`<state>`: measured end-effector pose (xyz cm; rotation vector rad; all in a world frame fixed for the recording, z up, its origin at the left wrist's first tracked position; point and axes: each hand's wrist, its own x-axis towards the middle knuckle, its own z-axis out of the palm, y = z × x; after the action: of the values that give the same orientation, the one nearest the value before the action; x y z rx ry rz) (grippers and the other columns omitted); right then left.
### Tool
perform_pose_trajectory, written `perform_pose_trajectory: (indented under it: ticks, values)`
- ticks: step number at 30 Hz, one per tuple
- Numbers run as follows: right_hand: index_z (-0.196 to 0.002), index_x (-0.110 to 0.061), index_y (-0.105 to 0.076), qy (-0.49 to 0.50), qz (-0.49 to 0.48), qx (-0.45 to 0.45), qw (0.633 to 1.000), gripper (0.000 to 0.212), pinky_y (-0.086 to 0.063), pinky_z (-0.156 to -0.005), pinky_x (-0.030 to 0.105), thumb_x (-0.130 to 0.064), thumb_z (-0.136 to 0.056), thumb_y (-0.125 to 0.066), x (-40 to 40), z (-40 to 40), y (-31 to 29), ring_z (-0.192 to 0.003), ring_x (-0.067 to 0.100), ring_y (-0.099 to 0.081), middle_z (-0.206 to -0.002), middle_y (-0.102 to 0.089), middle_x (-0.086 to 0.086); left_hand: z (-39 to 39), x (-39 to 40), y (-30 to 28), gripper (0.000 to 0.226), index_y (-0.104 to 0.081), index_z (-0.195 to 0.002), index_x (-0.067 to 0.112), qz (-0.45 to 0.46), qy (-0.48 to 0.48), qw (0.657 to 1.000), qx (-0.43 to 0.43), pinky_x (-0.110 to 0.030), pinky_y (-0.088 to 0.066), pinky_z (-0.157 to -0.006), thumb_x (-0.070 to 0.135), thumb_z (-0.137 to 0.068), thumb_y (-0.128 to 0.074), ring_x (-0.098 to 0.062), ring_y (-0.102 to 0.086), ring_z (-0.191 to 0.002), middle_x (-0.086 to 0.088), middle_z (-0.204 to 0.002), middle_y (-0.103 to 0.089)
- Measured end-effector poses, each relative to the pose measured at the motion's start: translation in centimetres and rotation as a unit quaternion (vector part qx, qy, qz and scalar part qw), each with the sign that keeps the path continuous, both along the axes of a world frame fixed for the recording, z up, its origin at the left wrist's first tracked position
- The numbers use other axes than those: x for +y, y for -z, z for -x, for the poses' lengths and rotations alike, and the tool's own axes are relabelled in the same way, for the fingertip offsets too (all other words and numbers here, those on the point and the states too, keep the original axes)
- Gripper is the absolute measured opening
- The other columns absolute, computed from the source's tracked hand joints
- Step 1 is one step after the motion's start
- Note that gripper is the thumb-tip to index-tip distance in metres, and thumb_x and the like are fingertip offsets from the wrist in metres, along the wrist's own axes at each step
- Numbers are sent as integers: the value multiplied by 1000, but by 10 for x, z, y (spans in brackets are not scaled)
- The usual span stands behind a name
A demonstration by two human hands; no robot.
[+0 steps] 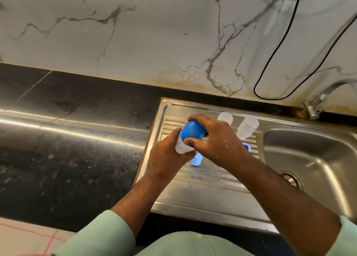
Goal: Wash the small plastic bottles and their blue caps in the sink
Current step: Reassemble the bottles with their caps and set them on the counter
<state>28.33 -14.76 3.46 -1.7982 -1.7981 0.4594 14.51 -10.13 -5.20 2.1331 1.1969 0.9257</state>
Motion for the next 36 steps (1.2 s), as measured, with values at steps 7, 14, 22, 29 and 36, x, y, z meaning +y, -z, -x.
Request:
perform_pose_trajectory:
  ticks: [7, 14, 22, 29, 36]
  values:
    - [-135, -23, -51, 38, 51, 154, 986, 64, -51, -89, 23, -40, -78, -77, 30, 26, 20, -99, 8, -58, -111, -58, -9, 23, 9, 10, 69, -57, -129, 26, 142, -21, 985, -95, -3, -45, -72, 54, -69, -78, -2, -66, -87, 14, -98, -69]
    - [-117, -15, -65, 76, 112, 178, 975, 37, -54, -86, 28, -34, -86, -72, 80, 55, 47, -98, 14, -61, -106, -64, -2, 69, 84, 41, 43, -61, -101, 24, 139, -105, 979, -105, -23, -50, -78, 22, -69, -89, -11, -60, -90, 20, -91, -56]
    - [-97, -18, -70, 80, 199, 77, 974, 11, -55, -83, 30, -23, -89, -67, 153, 74, 110, -93, 13, -62, -95, -66, -2, 78, 193, 73, 48, -60, -115, 20, 213, -87, 965, -127, -17, -55, -79, 14, -75, -85, -8, -65, -90, 8, -99, -67]
    - [-99, -17, -71, 108, 216, 74, 968, 12, -50, -82, 27, -22, -89, -66, 184, 74, 141, -93, 11, -60, -96, -65, -4, 74, 229, 98, 52, -61, -121, 23, 235, -27, 961, -143, -19, -56, -83, 13, -76, -85, -4, -65, -96, 11, -105, -68]
    - [-94, -14, -72, 115, 204, 29, 972, 11, -51, -79, 26, -22, -90, -66, 178, 68, 144, -88, 13, -60, -93, -64, -2, 79, 204, 103, 99, -28, -154, 27, 230, -69, 965, -103, -24, -37, -108, 17, -75, -86, -7, -44, -132, 6, -146, -47]
